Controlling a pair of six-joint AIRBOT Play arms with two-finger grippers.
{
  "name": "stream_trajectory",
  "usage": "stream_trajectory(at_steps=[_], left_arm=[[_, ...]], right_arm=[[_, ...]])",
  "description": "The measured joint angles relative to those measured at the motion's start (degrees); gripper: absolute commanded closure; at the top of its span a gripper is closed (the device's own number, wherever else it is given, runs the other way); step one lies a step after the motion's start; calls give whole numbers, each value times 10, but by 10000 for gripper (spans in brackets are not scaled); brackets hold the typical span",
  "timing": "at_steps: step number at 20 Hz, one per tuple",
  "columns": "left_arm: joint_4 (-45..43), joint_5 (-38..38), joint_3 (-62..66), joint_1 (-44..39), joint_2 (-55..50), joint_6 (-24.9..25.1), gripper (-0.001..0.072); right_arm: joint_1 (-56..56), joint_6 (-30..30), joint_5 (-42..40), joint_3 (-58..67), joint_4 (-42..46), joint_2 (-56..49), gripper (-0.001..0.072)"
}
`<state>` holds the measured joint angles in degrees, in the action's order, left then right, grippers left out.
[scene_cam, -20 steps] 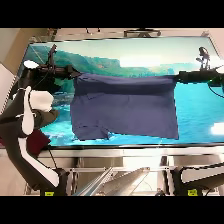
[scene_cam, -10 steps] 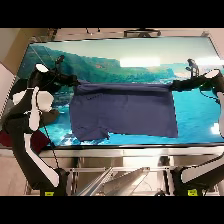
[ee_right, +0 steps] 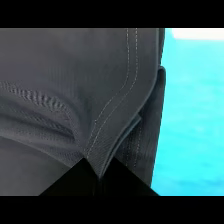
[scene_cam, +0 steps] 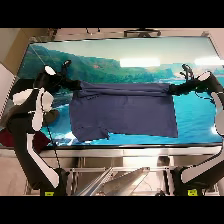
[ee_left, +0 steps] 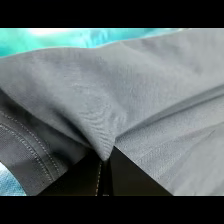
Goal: Fold the shirts.
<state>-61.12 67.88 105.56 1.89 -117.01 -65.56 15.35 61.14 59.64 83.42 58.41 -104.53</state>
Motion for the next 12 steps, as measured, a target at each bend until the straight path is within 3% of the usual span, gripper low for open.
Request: stream_trajectory(at_steps=[2, 3, 4, 5, 6, 7, 12], left_arm=[[-4, 5, 0, -4, 0, 0, 698], [-5, 5, 0, -6, 0, 0, 696], [-8, 8, 0, -8, 0, -1, 608], [-9, 14, 2, -9, 0, -5, 438], [-10, 23, 8, -10, 0, -9, 421], [-10, 40, 20, -10, 0, -14, 420], [-50, 175, 96, 9, 17, -78, 421]], right_arm=[[-3, 13, -2, 0, 11, -1, 649], [-5, 21, -2, 0, 16, -1, 543], [-8, 26, -2, 0, 21, -1, 523], [-10, 34, -1, 2, 23, 0, 495], [-13, 39, 4, 4, 27, 3, 368], [-15, 48, 14, 10, 36, 8, 330], [-12, 122, 90, 37, 143, 75, 358]])
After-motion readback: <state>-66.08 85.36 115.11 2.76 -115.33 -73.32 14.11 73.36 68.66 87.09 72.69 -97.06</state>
